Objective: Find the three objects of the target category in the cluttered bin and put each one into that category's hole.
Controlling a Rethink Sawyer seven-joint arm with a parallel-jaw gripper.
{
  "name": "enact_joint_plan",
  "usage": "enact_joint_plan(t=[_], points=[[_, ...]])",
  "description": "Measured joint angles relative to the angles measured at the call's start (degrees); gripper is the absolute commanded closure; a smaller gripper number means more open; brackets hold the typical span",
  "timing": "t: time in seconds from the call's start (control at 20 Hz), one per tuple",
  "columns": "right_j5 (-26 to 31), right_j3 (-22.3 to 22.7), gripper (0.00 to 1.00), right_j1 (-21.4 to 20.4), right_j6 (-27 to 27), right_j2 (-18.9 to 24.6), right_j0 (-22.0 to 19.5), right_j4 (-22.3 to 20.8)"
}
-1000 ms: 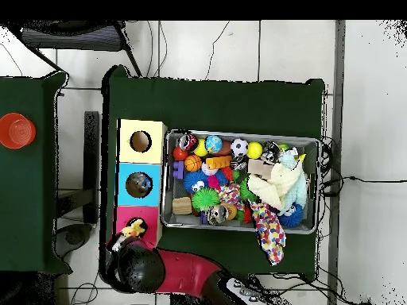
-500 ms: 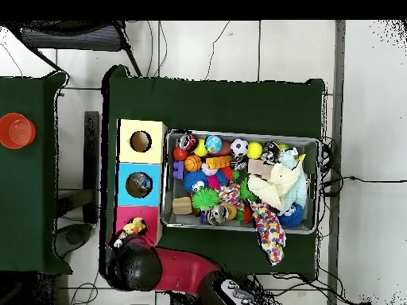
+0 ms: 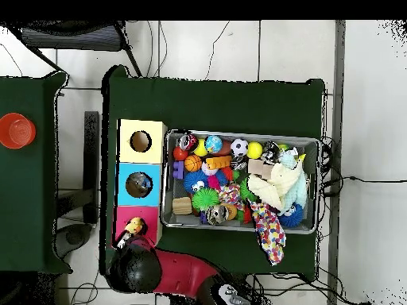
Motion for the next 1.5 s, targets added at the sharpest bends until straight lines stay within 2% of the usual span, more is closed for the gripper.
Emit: enact_joint_plan(t=[0.5, 0.95, 1.5], points=[[0.0, -2.1, 1.00, -0.9, 0.0, -5.1, 2.4, -1.0], [0.2, -3.4, 1.00, -2.0, 0.0, -6.5, 2.4, -1.4], [10.6, -3.5, 1.00, -9.3, 0.0, -8.0, 3.1, -1.4]])
